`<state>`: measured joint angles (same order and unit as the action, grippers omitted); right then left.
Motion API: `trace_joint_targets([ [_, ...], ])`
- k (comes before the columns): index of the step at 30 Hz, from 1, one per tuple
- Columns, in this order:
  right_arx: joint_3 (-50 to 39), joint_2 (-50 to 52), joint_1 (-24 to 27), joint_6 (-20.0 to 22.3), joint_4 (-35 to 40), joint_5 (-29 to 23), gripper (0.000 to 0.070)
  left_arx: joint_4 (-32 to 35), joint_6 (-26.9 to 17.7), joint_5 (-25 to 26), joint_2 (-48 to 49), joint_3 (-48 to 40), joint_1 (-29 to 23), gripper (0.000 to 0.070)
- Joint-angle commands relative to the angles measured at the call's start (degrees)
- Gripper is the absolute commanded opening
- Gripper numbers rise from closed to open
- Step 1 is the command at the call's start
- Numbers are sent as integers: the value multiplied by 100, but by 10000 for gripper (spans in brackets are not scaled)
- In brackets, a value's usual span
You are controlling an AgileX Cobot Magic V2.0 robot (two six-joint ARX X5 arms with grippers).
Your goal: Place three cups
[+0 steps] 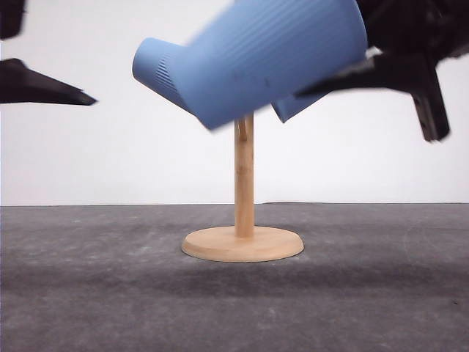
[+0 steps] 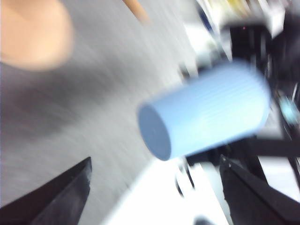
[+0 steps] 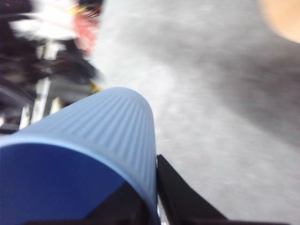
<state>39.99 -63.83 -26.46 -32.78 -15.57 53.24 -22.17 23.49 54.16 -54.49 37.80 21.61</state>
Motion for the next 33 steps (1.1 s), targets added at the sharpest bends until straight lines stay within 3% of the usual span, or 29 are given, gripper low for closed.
trace_joint_targets([
  [1, 127, -50, -94, 68, 44, 98, 0, 180, -328, 107, -157, 50, 214, 617],
  [7, 159, -50, -375, 70, 44, 252, 0, 895, -501, 500, -641, 50, 839, 691],
  [16, 159, -50, -922, 61, 44, 290, 0, 1208, -1103, 749, -1065, 52, 1639, 690],
  [22, 159, -50, -1191, -21, 22, 295, 0, 1474, -1144, 745, -1068, 61, 2080, 671],
  [24, 159, -50, -1251, -22, -16, 293, 0, 1468, -1144, 743, -1068, 72, 2151, 613],
  [28, 159, -50, -1280, -20, -61, 290, 0, 1419, -1105, 753, -1068, 72, 2224, 410],
  [33, 162, -50, -1278, -20, -63, 298, 0, 1404, -1017, 905, -1068, 72, 2229, 376],
])
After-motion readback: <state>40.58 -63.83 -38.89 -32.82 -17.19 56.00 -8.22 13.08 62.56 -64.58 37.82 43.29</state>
